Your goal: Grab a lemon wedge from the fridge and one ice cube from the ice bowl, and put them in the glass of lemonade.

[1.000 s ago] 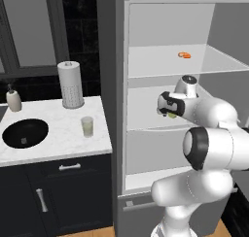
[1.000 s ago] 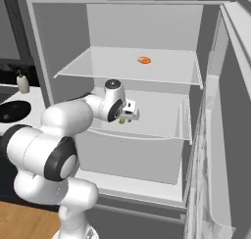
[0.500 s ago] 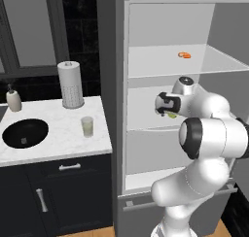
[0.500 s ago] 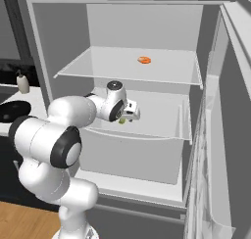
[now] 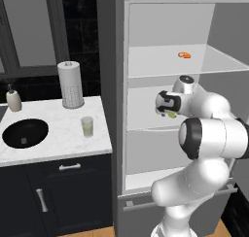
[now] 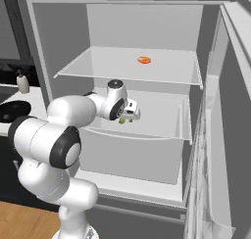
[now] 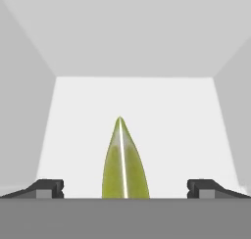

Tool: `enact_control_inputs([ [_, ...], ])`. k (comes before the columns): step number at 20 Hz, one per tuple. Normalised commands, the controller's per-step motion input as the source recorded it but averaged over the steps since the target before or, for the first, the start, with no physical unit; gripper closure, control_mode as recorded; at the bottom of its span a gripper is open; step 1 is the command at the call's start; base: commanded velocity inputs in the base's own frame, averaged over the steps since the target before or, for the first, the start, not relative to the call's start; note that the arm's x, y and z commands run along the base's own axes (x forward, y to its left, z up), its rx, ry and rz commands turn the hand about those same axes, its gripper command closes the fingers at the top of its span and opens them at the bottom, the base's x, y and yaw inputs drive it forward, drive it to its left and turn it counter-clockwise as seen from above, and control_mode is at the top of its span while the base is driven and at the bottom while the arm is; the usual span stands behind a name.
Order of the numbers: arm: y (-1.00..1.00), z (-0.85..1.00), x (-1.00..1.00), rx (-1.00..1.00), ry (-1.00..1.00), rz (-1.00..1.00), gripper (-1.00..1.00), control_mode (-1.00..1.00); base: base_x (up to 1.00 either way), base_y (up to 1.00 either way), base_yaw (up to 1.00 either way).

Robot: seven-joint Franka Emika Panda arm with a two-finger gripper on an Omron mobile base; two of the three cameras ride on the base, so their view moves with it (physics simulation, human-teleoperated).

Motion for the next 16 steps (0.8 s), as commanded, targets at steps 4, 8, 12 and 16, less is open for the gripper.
enact_control_inputs([
  [4, 0.0, -0.09, -0.12, 0.0, 0.0, 0.0, -1.0, -1.0, 0.0, 0.0, 0.0],
  [8, 0.0, -0.24, -0.01, 0.0, 0.0, 0.0, -1.0, -1.0, 0.0, 0.0, 0.0],
  [12, 0.0, -0.24, 0.17, 0.0, 0.01, 0.0, -1.0, -1.0, 0.0, 0.0, 0.0],
  [16, 0.0, -0.13, 0.0, 0.0, 0.02, 0.0, 1.0, -1.0, 0.0, 0.0, 0.0],
])
